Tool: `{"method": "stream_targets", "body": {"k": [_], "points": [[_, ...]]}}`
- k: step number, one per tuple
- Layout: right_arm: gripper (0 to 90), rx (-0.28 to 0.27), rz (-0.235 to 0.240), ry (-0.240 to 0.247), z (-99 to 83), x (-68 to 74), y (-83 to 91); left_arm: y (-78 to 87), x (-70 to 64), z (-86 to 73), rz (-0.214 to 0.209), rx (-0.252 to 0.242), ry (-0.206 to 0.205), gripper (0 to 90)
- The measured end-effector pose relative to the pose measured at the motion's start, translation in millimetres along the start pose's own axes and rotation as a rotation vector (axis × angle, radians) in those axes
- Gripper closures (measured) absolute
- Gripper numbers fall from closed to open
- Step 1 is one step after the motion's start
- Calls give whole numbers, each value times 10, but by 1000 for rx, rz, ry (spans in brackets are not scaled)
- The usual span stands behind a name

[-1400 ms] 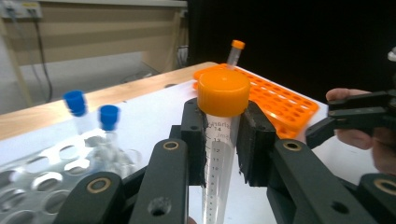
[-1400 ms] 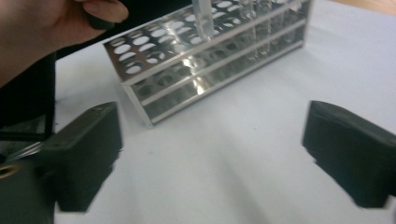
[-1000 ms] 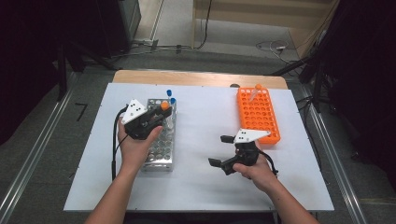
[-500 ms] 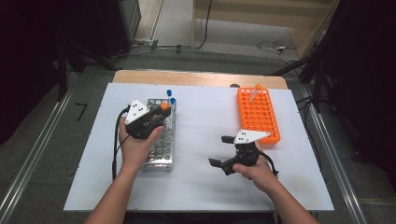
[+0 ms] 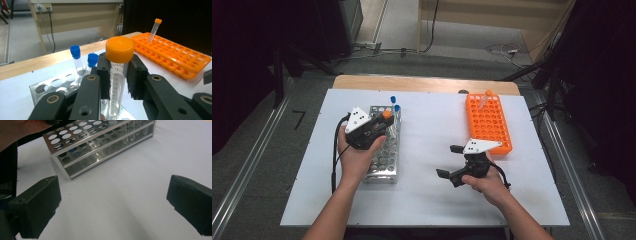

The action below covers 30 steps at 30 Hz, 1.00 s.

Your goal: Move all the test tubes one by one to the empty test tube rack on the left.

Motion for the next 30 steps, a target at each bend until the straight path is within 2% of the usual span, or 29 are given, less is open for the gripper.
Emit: {"method": "stream_targets", "body": {"k": [6, 12, 15, 19, 22, 24, 27, 30], "points": [[0, 1, 0, -1, -6, -8, -5, -10, 13, -11, -20, 15, 6, 753], [0, 7, -5, -1, -14, -2, -20, -119, -39, -114, 15, 135, -55, 747], [0, 7, -7, 2, -13, -4, -16, -134, -58, -121, 27, 152, -72, 742], [0, 6, -15, -3, -19, -25, -8, -134, -59, -128, 31, 174, -70, 735], [0, 1, -18, -4, -19, -33, 0, -133, -51, -127, 12, 173, -49, 663], [0, -5, -20, -3, -15, -34, 7, -127, -39, -123, -15, 164, -13, 619], [0, -9, -31, -8, -9, -49, 28, -96, -10, -117, -15, 148, 24, 505], [0, -25, -49, -13, 8, -93, 66, -37, -10, -103, 4, 128, 38, 385]]}}
Point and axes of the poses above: each handheld gripper's, and its own axes: y roughly backward along the jaws, z roughly out of its top, x roughly to its left, the point moved 3 cm from there along -y, roughly forward along the jaws, and after that the axes turned 4 degrees about y, right-handed, at the moved point
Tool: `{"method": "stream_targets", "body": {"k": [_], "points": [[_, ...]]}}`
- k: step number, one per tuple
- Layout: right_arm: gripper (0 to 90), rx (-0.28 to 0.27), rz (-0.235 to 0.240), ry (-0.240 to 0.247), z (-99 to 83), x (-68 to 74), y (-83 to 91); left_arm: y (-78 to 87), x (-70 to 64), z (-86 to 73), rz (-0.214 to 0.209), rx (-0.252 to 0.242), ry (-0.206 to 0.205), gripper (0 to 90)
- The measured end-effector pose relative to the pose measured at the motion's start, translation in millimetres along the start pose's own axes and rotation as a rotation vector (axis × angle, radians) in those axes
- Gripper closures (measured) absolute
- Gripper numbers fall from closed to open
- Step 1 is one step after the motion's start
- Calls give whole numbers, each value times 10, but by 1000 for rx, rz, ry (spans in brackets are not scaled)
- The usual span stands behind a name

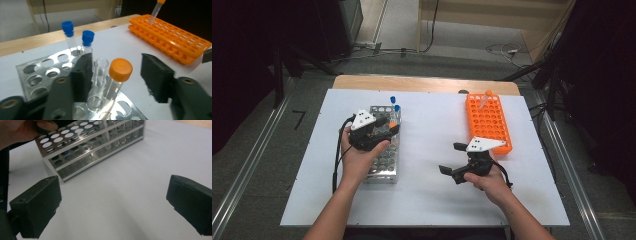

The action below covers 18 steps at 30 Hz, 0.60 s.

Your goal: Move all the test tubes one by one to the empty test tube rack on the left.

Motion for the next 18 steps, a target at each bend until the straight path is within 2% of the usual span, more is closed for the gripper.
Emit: {"method": "stream_targets", "body": {"k": [2, 4, 12, 16, 18], "points": [[0, -11, -17, -9, 16, -44, 37, 27, -22, -4, 5, -2, -13, 290], [0, -22, -30, -21, 31, -89, 75, 52, -50, -13, -13, -9, -18, 225], [0, -60, -99, -56, 89, -320, 216, 114, -161, -13, -100, -46, 10, 81], [0, -80, -140, -91, 107, -475, 282, 105, -219, -24, -158, -53, 5, 15], [0, -79, -162, -103, 102, -554, 300, 98, -235, -33, -170, -50, 3, 3]]}}
Point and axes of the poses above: each handheld gripper's, and its own axes: y roughly backward along the jaws, z roughly out of its top, x roughly to its left, the point moved 3 cm from there along -y, roughly forward along the jaws, and after that the axes turned 4 degrees about y, right-handed, at the moved point
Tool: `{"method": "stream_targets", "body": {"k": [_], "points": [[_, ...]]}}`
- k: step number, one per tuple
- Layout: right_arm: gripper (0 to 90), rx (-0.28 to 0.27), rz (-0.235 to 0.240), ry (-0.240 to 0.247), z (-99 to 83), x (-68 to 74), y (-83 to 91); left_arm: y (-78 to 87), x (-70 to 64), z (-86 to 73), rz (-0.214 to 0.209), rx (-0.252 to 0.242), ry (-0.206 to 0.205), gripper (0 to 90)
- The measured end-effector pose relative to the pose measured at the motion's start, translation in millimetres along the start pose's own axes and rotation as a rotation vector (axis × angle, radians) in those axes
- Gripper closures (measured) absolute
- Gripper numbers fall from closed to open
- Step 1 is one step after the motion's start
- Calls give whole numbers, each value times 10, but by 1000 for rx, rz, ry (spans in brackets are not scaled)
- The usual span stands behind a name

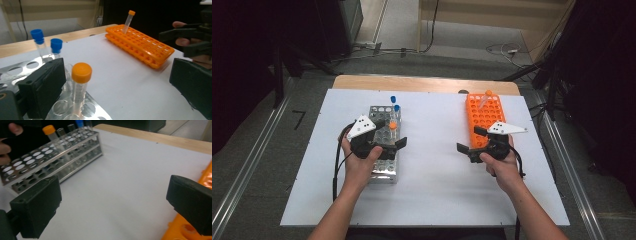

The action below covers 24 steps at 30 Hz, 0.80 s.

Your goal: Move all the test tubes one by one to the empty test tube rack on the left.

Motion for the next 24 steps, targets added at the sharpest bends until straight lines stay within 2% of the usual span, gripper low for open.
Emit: {"method": "stream_targets", "body": {"k": [7, 13, 18, 24], "points": [[18, 2, -84, -37, 57, -273, 4, -20, -19, -31, -18, -1, -13, 0], [38, -12, -164, -63, 161, -505, -19, -14, -6, -45, -37, -17, 3, 0], [79, -2, -216, -85, 216, -719, -110, -11, 3, -47, -39, -18, 8, 0], [149, 34, -278, -115, 239, -971, -268, -16, -4, -52, -44, -13, 4, 0]]}}
Point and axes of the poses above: each handheld gripper's, and its own axes: y roughly backward along the jaws, z roughly out of its top, x roughly to its left, the point moved 3 cm from there along -y, roughly forward along the jaws, and after that the axes turned 4 degrees about y, right-handed, at the moved point
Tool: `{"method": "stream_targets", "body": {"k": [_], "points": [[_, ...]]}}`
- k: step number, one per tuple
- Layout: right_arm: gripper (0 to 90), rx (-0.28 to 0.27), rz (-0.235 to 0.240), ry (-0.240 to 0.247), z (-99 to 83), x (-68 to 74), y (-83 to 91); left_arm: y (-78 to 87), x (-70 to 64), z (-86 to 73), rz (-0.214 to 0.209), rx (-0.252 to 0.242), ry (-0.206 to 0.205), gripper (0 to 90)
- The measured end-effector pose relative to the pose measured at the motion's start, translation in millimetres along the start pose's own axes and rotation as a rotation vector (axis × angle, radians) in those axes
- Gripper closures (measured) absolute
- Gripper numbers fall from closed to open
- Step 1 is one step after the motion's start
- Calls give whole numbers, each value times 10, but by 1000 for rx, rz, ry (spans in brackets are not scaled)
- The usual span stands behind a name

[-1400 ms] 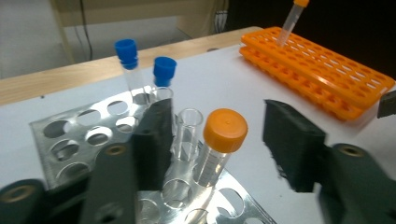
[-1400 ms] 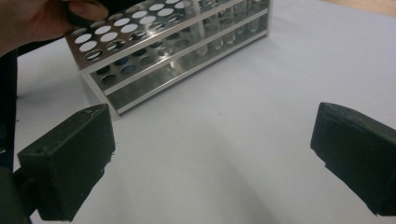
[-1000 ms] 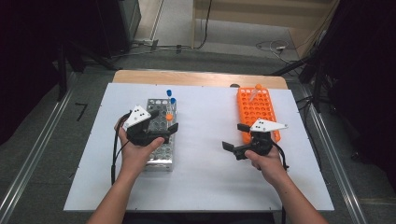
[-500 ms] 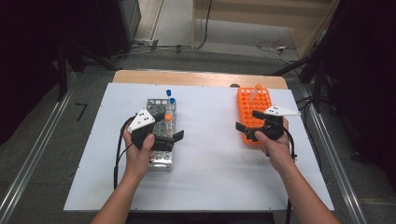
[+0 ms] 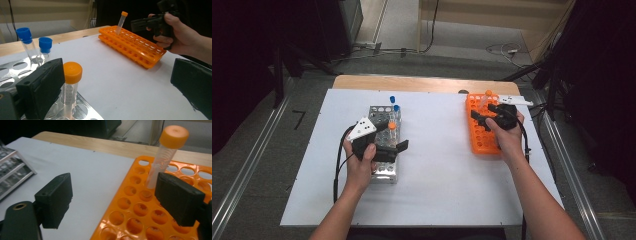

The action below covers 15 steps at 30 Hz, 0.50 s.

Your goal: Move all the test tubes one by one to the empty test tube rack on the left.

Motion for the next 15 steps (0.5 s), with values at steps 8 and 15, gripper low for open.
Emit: {"method": "stream_targets", "body": {"k": [8, 15], "points": [[291, 34, -86, -42, 64, -219, -246, -6, -14, -7, -8, 1, 1, 0], [482, 52, -116, -97, 111, -346, -383, -6, -15, -10, -12, 1, 1, 0]]}}
Point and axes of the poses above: each handheld gripper's, and its own axes: y roughly backward along the jaws, z roughly out of its top, x roughly to its left, the point moved 3 cm from there along -y, roughly forward along the jaws, and after that the axes turned 4 degrees about y, right-handed, at the moved point
